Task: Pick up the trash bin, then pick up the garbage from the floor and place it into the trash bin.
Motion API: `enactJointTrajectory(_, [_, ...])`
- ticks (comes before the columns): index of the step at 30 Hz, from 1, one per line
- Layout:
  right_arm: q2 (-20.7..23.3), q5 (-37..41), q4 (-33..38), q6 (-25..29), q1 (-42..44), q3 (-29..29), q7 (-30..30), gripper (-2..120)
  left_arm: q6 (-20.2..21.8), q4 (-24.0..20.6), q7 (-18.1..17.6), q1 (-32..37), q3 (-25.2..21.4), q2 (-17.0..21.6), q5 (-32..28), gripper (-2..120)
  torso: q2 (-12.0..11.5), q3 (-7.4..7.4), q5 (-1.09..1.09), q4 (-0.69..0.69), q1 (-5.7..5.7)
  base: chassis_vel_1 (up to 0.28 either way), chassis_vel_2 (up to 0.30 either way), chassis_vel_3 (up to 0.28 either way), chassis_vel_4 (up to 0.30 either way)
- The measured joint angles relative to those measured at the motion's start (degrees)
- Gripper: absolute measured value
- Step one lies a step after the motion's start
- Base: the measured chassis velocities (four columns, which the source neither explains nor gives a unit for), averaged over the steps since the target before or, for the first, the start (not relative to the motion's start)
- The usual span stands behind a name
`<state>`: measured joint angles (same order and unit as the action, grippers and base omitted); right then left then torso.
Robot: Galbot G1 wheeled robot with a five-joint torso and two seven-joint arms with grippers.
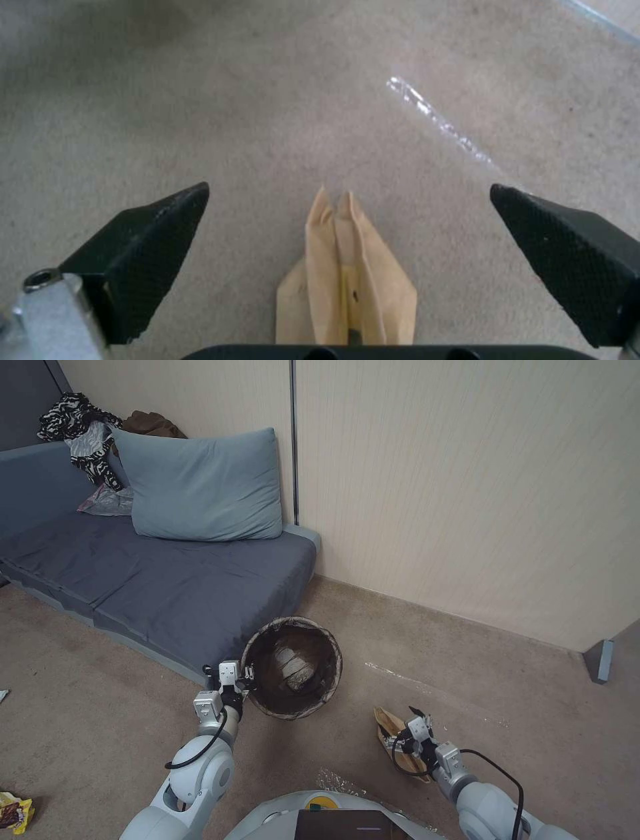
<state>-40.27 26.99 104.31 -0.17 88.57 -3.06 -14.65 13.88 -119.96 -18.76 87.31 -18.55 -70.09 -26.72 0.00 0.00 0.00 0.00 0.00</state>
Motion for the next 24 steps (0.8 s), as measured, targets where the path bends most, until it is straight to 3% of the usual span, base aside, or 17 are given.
enactJointTrajectory(24, [-3.22, 0.31, -8.38, 0.91, -3.30, 4.36, 0.35, 100, 0.00, 0.00, 0.00, 0.00, 0.00, 0.00, 0.00, 0, 0.00, 0.00, 0.00, 0.00, 0.00, 0.000, 0.000, 0.000, 0.000])
